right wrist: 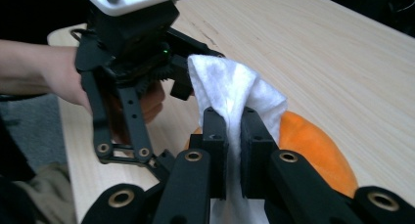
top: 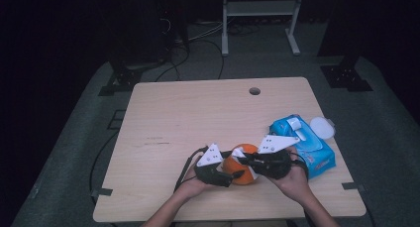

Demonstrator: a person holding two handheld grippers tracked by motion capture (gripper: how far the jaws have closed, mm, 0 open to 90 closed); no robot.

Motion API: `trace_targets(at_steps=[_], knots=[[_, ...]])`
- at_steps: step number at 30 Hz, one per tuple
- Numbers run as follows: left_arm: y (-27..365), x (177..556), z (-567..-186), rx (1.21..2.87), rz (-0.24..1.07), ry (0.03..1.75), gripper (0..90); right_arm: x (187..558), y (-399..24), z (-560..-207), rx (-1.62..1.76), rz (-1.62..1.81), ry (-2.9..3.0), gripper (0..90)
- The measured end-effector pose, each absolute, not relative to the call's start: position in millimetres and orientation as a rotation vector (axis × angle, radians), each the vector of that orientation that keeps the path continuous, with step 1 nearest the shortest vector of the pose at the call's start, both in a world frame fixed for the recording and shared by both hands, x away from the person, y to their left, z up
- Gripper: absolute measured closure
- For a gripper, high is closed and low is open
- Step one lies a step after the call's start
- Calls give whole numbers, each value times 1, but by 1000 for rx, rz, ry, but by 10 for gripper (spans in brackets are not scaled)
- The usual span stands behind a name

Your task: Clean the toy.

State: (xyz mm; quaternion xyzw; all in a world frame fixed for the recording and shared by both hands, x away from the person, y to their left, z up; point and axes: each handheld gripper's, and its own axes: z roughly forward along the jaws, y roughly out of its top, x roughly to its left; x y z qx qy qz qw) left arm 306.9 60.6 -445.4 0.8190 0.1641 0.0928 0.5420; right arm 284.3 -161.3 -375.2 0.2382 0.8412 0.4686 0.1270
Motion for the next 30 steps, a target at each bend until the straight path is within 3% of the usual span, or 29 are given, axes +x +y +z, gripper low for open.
trace_targets(at_steps=[6,12,19,25,30], knots=[[61,307,-446,1941,205,362,287,304,-194,-381,864,1393,2390,829],[59,311,-448,1946,178,394,120,304,-197,-384,870,1369,2390,828],[59,310,-449,1944,211,401,257,290,-171,-375,762,1391,2423,827],[62,310,-448,1938,212,396,297,291,-166,-375,730,1355,2422,828],[58,313,-450,1935,171,400,143,301,-195,-380,854,1379,2392,827]])
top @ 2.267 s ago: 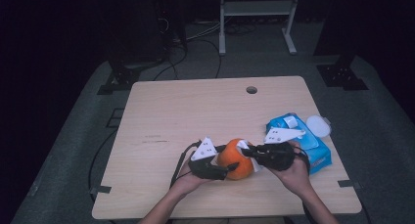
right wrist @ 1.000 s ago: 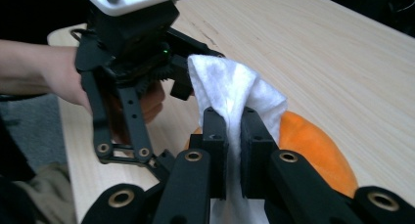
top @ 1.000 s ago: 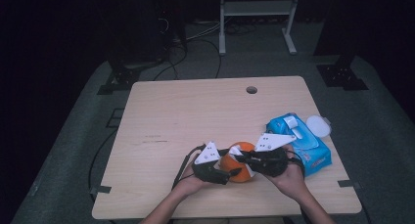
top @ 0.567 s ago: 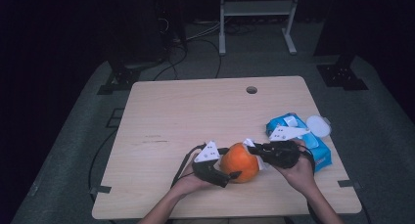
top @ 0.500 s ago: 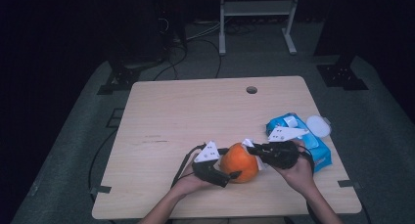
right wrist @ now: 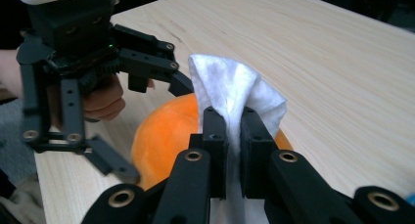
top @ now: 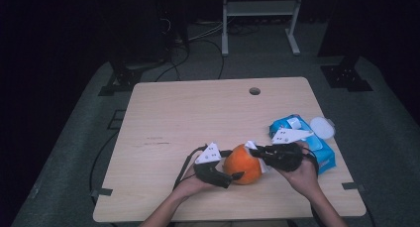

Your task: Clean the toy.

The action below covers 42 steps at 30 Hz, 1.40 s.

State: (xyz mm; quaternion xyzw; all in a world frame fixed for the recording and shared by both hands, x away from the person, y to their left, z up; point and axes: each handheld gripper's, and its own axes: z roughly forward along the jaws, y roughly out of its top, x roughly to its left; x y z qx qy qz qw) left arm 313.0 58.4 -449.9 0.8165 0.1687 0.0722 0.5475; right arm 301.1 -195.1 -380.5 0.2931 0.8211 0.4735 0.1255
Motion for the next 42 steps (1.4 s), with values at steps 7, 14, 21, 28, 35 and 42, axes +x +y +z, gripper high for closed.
trace_targets(at_steps=[7,14,21,28,35,42], knots=[[60,309,-440,1937,220,392,327,295,-185,-374,807,1373,2370,826],[73,308,-421,1916,238,387,366,292,-184,-365,789,1387,2329,826],[67,307,-425,1957,255,412,353,295,-181,-378,849,1336,2360,829],[69,311,-427,1910,193,450,160,293,-175,-375,790,1355,2397,826],[66,318,-441,1938,183,444,196,305,-197,-384,909,1362,2382,827],[63,311,-438,1955,238,411,343,292,-171,-376,773,1364,2426,826]])
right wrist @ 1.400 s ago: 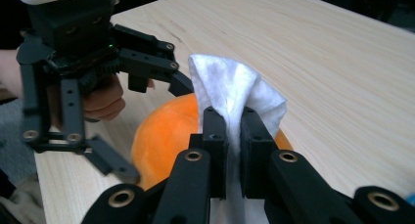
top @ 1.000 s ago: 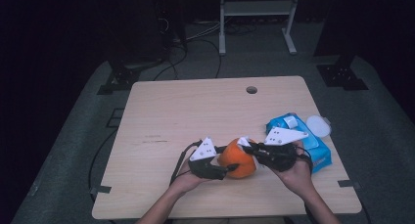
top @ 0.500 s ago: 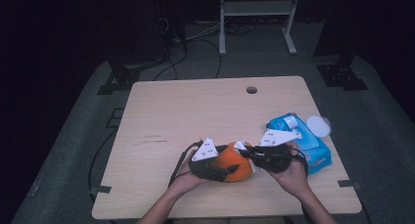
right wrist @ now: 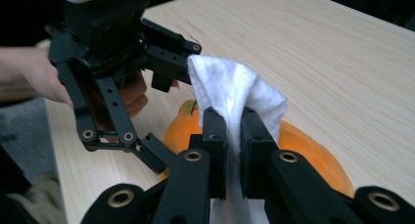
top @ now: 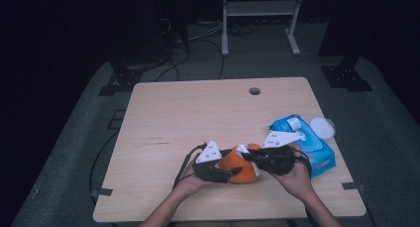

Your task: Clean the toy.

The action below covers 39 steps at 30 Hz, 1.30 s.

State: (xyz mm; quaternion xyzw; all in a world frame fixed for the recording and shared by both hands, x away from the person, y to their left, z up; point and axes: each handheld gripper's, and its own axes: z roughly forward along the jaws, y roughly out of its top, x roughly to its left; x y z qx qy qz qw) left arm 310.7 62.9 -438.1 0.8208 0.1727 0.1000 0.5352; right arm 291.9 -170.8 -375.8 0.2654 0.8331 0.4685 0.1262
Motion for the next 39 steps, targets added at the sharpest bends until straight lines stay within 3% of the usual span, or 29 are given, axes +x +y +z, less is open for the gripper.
trace_targets(at_steps=[9,13,19,25,29,35,39], knots=[[67,307,-423,1909,251,412,376,296,-179,-377,844,1406,2404,826],[66,309,-427,1932,249,439,371,307,-186,-392,907,1381,2430,827],[61,309,-428,1939,250,436,333,299,-178,-385,873,1414,2436,826],[70,315,-427,1913,178,431,103,303,-176,-389,858,1380,2451,826],[74,323,-438,1925,151,459,69,308,-193,-394,923,1406,2434,825],[71,319,-441,1979,134,374,161,318,-207,-401,993,1435,2428,825],[68,321,-446,1974,132,401,122,319,-213,-402,1035,1450,2419,825]])
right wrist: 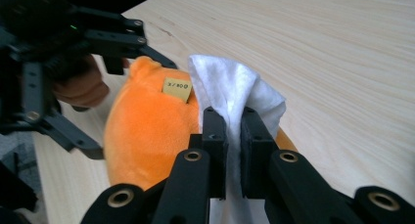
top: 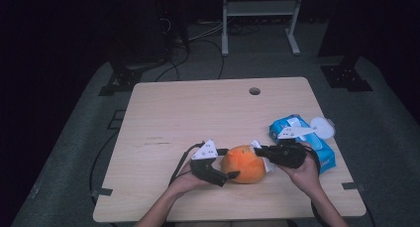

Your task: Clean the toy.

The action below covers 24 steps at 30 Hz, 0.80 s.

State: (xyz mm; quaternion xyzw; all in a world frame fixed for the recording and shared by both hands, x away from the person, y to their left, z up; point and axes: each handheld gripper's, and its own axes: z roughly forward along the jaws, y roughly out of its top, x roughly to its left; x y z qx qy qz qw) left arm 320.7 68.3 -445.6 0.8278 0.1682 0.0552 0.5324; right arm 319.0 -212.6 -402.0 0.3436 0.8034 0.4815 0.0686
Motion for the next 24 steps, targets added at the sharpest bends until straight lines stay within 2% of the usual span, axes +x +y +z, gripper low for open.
trace_targets(at_steps=[2,5,8,9,14,20,24], knots=[[66,322,-451,1995,117,410,76,315,-205,-399,1004,1450,2430,826],[66,320,-452,2004,115,400,84,309,-195,-394,949,1441,2443,826],[72,319,-444,1980,134,401,296,307,-190,-390,909,1439,2438,826],[73,319,-441,1970,136,402,318,309,-194,-390,924,1450,2429,826],[77,317,-429,1984,187,400,332,315,-207,-400,1006,1412,2418,826],[66,310,-425,1997,208,399,343,301,-185,-379,863,1525,2432,826],[71,308,-417,1974,199,397,344,302,-182,-380,857,1498,2435,826]])
